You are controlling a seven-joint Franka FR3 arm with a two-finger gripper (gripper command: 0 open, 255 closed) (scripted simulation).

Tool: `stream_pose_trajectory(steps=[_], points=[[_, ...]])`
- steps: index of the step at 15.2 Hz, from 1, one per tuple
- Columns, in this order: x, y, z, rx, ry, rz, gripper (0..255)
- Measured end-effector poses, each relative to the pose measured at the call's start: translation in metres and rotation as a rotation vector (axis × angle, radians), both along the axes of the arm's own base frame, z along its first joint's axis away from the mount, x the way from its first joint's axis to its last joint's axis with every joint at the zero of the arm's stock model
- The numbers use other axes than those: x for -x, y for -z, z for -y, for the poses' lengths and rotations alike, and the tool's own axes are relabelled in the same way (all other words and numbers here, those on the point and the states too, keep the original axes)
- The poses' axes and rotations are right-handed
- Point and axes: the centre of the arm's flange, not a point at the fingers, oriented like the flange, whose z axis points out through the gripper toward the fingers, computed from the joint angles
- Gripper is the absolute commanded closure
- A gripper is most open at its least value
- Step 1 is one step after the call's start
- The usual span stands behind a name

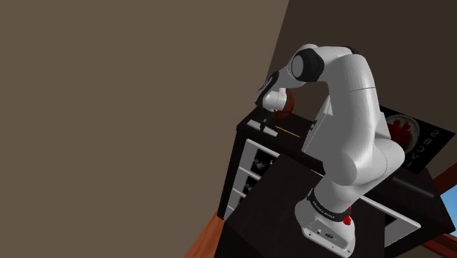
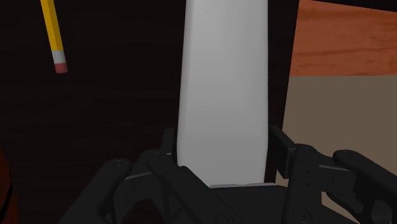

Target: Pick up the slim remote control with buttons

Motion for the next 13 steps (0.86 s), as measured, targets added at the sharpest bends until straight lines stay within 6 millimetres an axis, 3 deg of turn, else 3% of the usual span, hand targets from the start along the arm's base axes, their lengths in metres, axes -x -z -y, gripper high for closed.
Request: stream_pose_trajectory(steps=[13], points=[[0.000,-0.065,-0.001,0.000,0.000,0.000,255]])
